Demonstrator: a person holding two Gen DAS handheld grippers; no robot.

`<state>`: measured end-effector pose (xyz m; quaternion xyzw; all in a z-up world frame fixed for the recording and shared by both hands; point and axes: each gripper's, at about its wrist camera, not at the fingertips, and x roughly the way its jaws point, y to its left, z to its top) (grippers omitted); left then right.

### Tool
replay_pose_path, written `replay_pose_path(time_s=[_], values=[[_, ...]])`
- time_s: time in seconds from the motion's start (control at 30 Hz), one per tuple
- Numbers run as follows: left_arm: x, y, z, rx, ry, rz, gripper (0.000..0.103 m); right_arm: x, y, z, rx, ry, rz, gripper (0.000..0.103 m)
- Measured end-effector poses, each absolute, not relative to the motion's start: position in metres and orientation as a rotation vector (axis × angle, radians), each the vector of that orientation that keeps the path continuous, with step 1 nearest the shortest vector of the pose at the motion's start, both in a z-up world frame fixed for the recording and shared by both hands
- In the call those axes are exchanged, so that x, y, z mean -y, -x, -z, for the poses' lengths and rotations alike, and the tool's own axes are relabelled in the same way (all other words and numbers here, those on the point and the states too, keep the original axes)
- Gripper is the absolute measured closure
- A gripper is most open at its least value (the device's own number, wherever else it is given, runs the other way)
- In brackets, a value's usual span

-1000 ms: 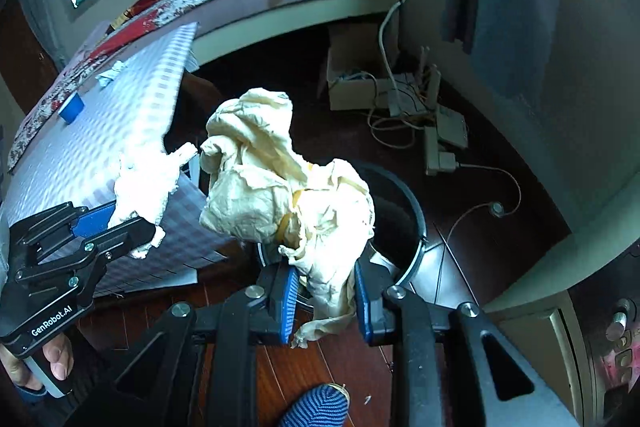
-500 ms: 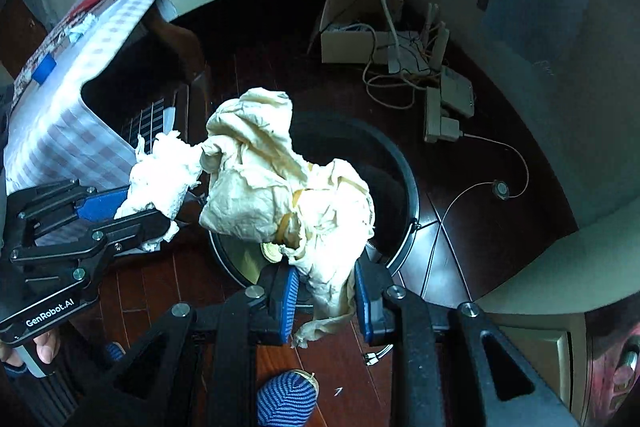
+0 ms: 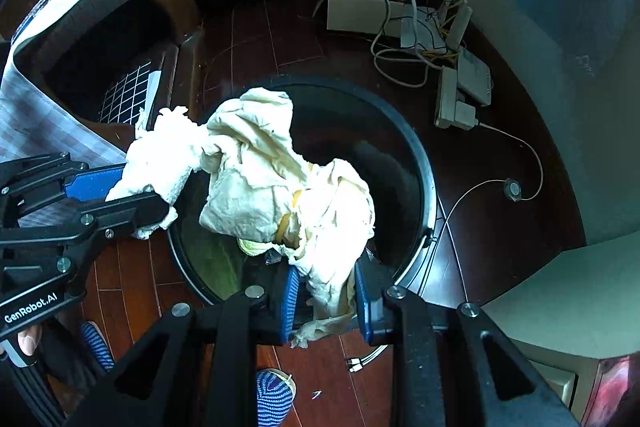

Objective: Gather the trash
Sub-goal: 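Carry the tissue and tan bag over the black bin with both tools, then open both tools over the bin to drop the tissue and bag, then move both tools back over the bed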

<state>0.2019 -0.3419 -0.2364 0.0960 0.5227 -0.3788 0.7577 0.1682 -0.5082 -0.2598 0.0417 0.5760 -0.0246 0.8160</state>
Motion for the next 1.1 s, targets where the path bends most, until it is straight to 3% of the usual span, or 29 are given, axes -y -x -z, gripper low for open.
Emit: replay_pose_path(time_s=[0.03, 0.07, 0.1, 0.13, 0.2, 0.23, 0.27, 0.3, 1.1], values=[[0.342, -0.202, 0.238, -1.144, -0.207, 0.82, 0.062, 0.509, -0.169, 0.261, -1.229, -0.08, 0.04, 0.073], [0.341, -0.202, 0.239, -1.144, -0.204, 0.81, 0.054, 0.511, -0.169, 0.264, -1.234, -0.055, 0.049, 0.063], [0.34, -0.202, 0.241, -1.145, -0.2, 0.789, 0.034, 0.514, -0.17, 0.269, -1.244, -0.034, 0.094, 0.044], [0.337, -0.203, 0.241, -1.14, -0.191, 0.786, 0.025, 0.521, -0.168, 0.271, -1.249, -0.037, 0.134, 0.036], [0.335, -0.201, 0.243, -1.128, -0.205, 0.761, 0.019, 0.529, -0.163, 0.272, -1.256, -0.045, 0.173, 0.022], [0.335, -0.202, 0.245, -1.132, -0.214, 0.747, 0.01, 0.534, -0.161, 0.272, -1.258, -0.041, 0.205, 0.018], [0.334, -0.201, 0.248, -1.136, -0.22, 0.73, 0.007, 0.537, -0.16, 0.273, -1.259, -0.044, 0.223, 0.004], [0.333, -0.202, 0.249, -1.127, -0.217, 0.718, 0.006, 0.54, -0.159, 0.272, -1.249, -0.047, 0.238, 0.001], [0.313, -0.188, 0.232, -1.079, -0.251, 0.603, 0.006, 0.522, -0.144, 0.246, -1.167, -0.019, 0.249, 0.001]])
